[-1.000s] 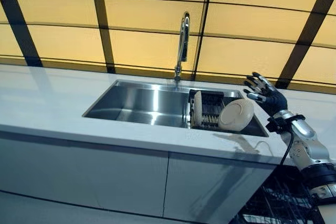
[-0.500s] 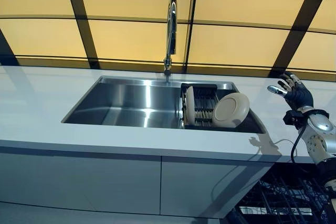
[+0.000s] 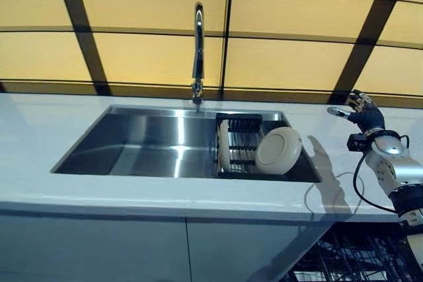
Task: Take plates into dishwasher
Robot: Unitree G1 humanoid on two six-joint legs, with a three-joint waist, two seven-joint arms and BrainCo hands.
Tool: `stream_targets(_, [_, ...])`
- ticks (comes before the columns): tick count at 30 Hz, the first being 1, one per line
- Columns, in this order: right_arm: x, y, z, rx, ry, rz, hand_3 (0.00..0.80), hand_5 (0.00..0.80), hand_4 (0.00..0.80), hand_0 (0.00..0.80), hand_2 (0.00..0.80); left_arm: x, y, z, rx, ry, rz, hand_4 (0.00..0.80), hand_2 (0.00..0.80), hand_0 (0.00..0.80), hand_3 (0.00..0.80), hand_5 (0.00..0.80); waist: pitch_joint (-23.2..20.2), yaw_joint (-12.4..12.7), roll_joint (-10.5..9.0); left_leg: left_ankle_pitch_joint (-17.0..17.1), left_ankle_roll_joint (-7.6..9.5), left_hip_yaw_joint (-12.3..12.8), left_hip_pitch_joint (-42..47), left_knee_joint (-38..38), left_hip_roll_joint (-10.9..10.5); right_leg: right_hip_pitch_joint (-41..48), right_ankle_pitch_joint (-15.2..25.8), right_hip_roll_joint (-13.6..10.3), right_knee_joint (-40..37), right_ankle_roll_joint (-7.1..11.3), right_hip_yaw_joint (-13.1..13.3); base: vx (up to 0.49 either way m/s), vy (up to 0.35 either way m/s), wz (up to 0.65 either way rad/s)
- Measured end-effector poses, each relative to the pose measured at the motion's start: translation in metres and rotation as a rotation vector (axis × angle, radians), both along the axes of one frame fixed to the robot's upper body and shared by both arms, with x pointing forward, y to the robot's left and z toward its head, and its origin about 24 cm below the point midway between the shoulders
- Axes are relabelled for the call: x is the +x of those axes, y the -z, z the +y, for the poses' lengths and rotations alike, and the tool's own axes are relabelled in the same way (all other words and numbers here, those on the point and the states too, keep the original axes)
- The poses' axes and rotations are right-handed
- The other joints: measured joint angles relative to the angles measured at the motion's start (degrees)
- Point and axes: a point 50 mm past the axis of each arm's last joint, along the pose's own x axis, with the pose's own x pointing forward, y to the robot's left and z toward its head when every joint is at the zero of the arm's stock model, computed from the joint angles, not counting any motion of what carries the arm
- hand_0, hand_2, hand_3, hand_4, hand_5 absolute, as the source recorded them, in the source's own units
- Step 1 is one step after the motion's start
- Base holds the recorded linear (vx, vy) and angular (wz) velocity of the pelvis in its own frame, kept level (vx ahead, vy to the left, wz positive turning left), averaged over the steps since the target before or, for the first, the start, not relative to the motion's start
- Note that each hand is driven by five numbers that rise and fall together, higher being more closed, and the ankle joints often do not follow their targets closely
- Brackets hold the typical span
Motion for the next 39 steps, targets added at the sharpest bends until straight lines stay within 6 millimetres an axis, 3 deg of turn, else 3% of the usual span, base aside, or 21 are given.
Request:
stream_targets(4, [-0.003, -0.006, -0.006, -0.022, -0.024, 0.010, 0.000, 0.000, 0.000, 0.000, 0.000, 0.002, -0.001, 0.002, 0.010, 0.000, -0.009, 0.000, 0.000, 0.000, 0.000, 0.000, -0.9, -2.7, -0.64, 3.5, 1.57, 0.1, 3.1, -6.3, -2.4, 0.2, -1.0, -2.4, 0.3, 2.98, 0.5, 0.034, 0.077, -0.12])
stream_targets(8, [-0.004, -0.004, -0.008, -0.043, -0.033, 0.063, 0.000, 0.000, 0.000, 0.000, 0.000, 0.003, -0.002, 0.006, 0.017, 0.000, -0.010, 0.000, 0.000, 0.000, 0.000, 0.000, -1.4, -2.9, -0.90, 4.5, 2.10, -0.1, 4.7, -9.6, -3.4, 0.1, -2.0, -3.3, 0.3, 4.08, 0.5, -0.005, 0.069, 0.07])
stream_targets(14, [-0.004, 0.009, -0.010, -0.030, -0.042, 0.172, 0.000, 0.000, 0.000, 0.000, 0.000, 0.005, -0.003, 0.007, 0.021, 0.002, -0.017, 0.000, 0.000, 0.000, 0.000, 0.000, -1.3, -2.5, -0.99, 4.4, 2.32, -0.1, 5.4, -10.1, -3.3, 1.1, -2.1, -3.2, 0.3, 4.07, 0.9, 0.017, 0.047, 0.17])
stream_targets(17, [-0.005, 0.017, -0.014, -0.011, -0.054, 0.226, 0.000, 0.000, 0.000, 0.000, 0.000, 0.004, -0.006, 0.015, 0.040, 0.001, -0.015, 0.000, 0.000, 0.000, 0.000, 0.000, -0.6, -1.0, -2.49, 3.6, 2.22, 1.4, 6.3, -10.3, -3.5, 1.7, -3.3, -3.5, 0.3, 4.43, 2.8, 0.040, 0.028, -0.10])
stream_targets(20, [-0.005, 0.023, -0.011, 0.006, -0.092, 0.267, 0.000, 0.000, 0.000, 0.000, 0.000, -0.001, -0.006, 0.019, 0.050, -0.003, -0.002, 0.000, 0.000, 0.000, 0.000, 0.000, 0.0, -1.4, -3.06, 3.4, 2.33, 1.6, 6.4, -10.4, -3.5, 1.6, -3.8, -3.6, 0.3, 4.74, 3.1, 0.041, 0.018, -0.12])
stream_targets(28, [-0.004, 0.035, -0.007, 0.043, -0.148, 0.330, 0.000, 0.000, 0.000, 0.000, 0.000, -0.002, -0.006, 0.019, 0.048, -0.001, -0.010, 0.000, 0.000, 0.000, 0.000, 0.000, 0.6, -1.2, -3.89, 3.3, 1.71, 4.3, 7.0, -10.2, -2.7, 1.1, -3.2, -3.3, 0.2, 4.70, 3.2, 0.017, -0.008, -0.16])
stream_targets(39, [-0.005, 0.045, -0.002, 0.047, -0.203, 0.405, 0.000, 0.000, 0.000, 0.000, 0.000, 0.001, -0.006, 0.019, 0.046, 0.004, -0.027, 0.000, 0.000, 0.000, 0.000, 0.000, 0.6, -1.2, -4.00, 3.2, 1.58, 4.8, 7.3, -10.4, -2.4, 1.1, -3.1, -3.0, 0.2, 4.55, 3.2, 0.008, -0.003, -0.01])
